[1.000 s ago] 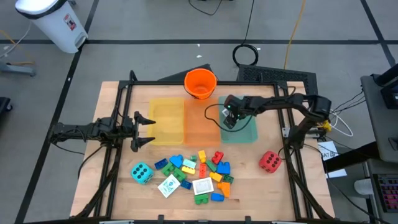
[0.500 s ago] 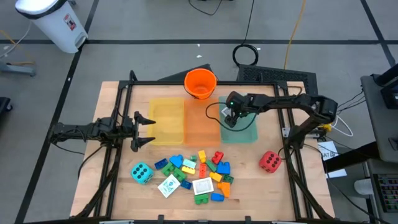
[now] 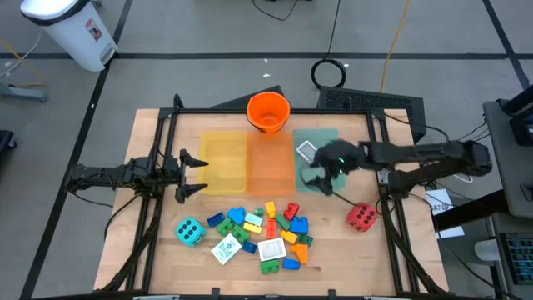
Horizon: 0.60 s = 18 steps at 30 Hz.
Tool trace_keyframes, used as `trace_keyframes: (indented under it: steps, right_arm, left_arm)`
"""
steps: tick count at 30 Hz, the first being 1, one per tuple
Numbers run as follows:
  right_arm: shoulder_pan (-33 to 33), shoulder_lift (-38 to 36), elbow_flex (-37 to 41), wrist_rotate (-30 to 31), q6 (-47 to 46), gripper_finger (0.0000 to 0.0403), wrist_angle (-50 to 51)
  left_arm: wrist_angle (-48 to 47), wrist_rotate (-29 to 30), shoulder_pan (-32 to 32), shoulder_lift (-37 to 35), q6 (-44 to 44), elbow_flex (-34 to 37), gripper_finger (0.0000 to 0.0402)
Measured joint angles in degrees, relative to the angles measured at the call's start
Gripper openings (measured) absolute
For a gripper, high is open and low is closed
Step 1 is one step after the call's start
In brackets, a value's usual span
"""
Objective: Pick & Place Toys
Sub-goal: Put the blue deck of cards into the blue bin
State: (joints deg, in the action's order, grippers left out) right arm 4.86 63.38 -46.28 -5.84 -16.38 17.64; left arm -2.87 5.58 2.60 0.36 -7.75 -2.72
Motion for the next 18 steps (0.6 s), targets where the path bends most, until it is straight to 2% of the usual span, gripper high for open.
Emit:
trace_keyframes:
  steps: [6, 9, 12, 15, 18]
  right_arm:
    - [-15.2, -8.6, 11.5, 2.1, 3.1, 0.0251, -26.2]
    - [-21.0, -11.1, 17.5, 3.6, 4.2, 0.0218, -38.5]
    - [-24.5, -13.2, 22.3, 4.5, 4.1, 0.0181, -44.9]
    - [-25.7, -15.1, 25.8, 4.5, 1.6, 0.0144, -46.8]
    - [-25.6, -17.3, 28.2, 4.3, -1.1, 0.0107, -47.0]
  left_arm:
    - [0.1, 0.0, 0.0, 0.0, 0.2, 0.0, 0.0392]
    - [3.1, 1.0, 0.0, 0.0, 3.5, 0.0, 0.0392]
    - [6.5, -1.6, 0.1, 0.0, -0.6, 0.0, 0.0392]
    - [12.4, -2.5, 0.1, 0.0, -7.0, 0.0, 0.0392]
    - [15.5, -2.6, 0.1, 0.0, -9.2, 0.0, 0.0392]
